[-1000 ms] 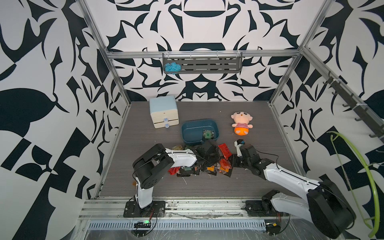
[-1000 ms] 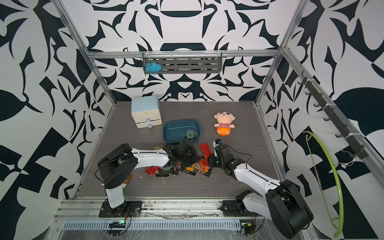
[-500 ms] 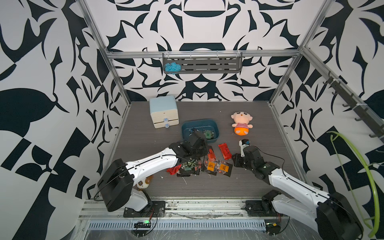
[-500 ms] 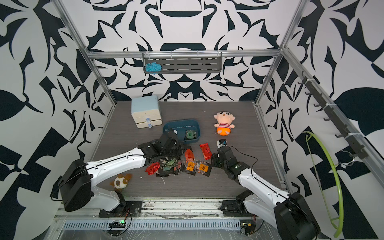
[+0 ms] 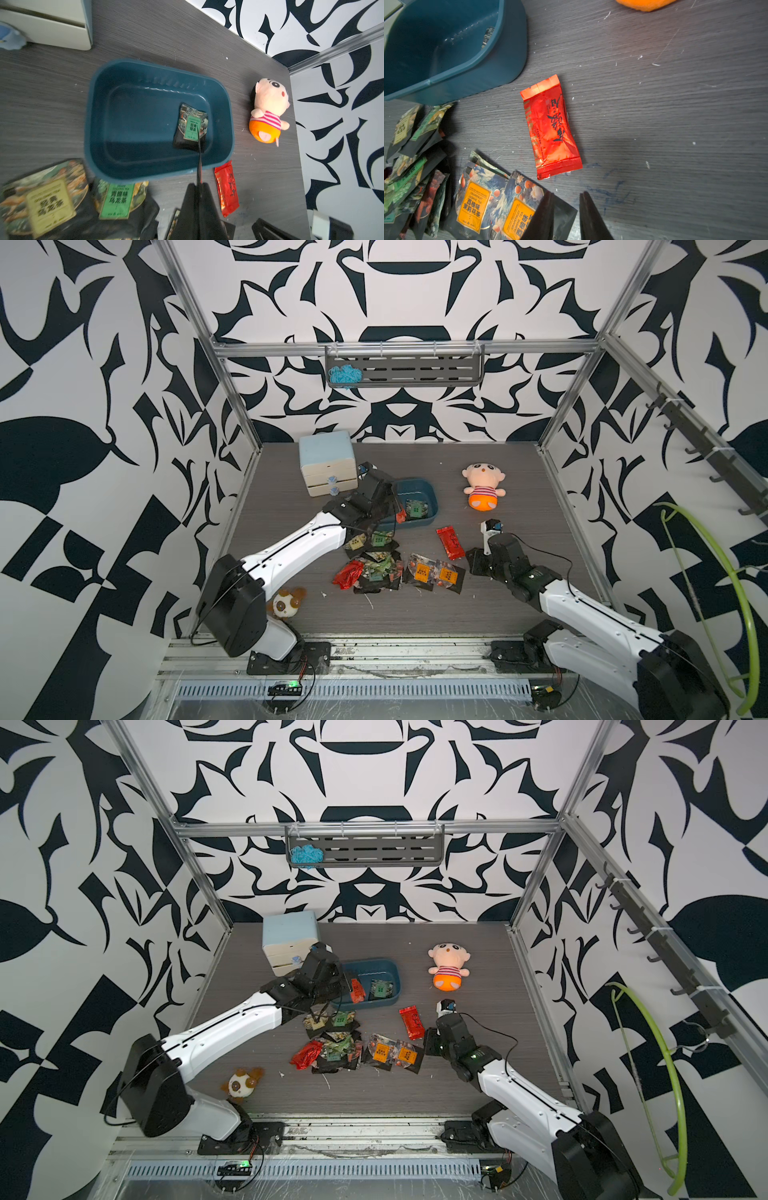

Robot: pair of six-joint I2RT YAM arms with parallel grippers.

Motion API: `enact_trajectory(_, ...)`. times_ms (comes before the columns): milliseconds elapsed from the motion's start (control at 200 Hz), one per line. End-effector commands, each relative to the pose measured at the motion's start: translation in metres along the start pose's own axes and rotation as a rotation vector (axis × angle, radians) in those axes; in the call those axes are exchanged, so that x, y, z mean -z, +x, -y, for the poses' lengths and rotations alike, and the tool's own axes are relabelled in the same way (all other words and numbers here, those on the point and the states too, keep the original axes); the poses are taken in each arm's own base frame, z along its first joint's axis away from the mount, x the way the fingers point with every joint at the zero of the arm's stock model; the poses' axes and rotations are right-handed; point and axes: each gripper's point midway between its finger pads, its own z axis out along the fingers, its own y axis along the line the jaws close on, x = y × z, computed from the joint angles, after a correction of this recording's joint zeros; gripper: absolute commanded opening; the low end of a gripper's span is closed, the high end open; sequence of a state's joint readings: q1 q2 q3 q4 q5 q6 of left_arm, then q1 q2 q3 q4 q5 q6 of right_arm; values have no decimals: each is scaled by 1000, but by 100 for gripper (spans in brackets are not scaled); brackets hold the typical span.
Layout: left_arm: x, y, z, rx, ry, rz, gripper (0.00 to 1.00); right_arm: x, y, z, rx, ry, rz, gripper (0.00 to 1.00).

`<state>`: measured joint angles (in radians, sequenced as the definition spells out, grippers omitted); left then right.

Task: Put the tea bags into the storage box
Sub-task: Place the tea bag in the storage box.

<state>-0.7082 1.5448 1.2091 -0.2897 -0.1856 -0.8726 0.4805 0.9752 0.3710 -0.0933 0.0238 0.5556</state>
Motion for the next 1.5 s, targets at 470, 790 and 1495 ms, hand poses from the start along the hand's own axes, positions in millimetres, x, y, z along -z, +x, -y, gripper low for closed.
enact_trajectory(470, -82, -11, 14, -31, -27, -82, 0, -5, -1, 1, -37, 23, -10, 25)
enact_trajectory(790, -110, -6, -6, -43, -97, -110, 0, -8, 0, 1, -35, 23, -18, 26)
enact_trajectory(1495, -79, -17, -58, -59, -267, -73, 34, -12, 2, 0, -25, 24, -38, 26)
